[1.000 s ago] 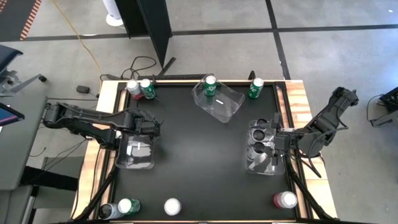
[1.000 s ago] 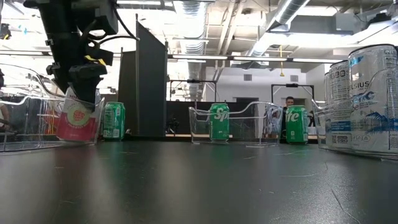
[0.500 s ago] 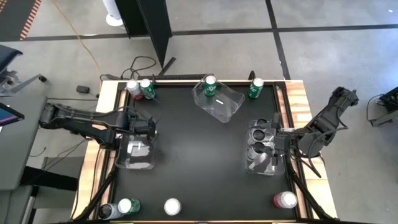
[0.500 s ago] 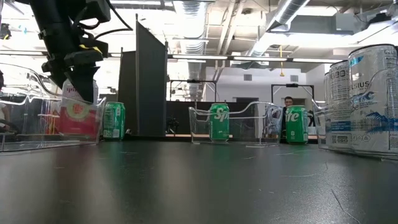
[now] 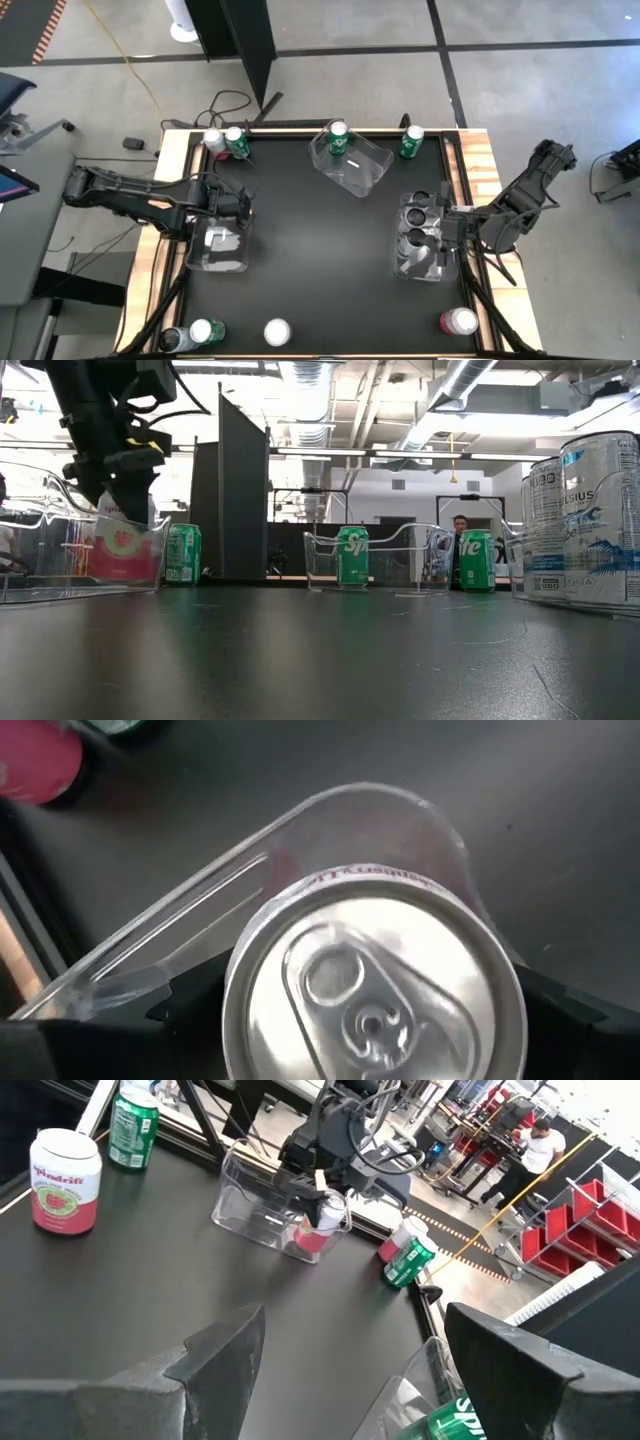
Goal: Sort soda cans
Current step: Put the middle left pink white soda can into the left transparent bin
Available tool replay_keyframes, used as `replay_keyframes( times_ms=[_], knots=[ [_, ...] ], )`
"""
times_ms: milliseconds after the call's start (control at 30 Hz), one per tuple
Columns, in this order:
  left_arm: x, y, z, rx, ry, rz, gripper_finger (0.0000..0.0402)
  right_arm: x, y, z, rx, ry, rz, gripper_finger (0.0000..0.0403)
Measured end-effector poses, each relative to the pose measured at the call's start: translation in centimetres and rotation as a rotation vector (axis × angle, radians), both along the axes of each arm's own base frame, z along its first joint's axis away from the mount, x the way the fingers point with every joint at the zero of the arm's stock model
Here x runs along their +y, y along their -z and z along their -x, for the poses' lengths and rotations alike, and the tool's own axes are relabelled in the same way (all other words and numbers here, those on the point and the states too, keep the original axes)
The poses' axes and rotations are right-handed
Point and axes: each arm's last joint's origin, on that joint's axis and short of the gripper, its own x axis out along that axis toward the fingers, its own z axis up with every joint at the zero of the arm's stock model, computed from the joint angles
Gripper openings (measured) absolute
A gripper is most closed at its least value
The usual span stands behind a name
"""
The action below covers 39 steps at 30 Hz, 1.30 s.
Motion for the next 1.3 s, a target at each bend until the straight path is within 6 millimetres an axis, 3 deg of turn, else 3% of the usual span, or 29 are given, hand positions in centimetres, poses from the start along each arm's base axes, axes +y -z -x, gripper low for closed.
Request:
replay_keyframes(
  times_ms=[500, 1300],
  knots=[
    [0.1, -0.1, 0.0, -0.018, -0.013, -0.026, 0.0356, 0.0, 0.0, 0.0, 0.005, -0.016, -0.006, 0.0329],
    [0.3, -3.4, -0.6, -0.065, 0.019, -0.113, 0.0358, 0.0, 0.0, 0.0, 0.004, -0.014, -0.012, 0.0329]
  ],
)
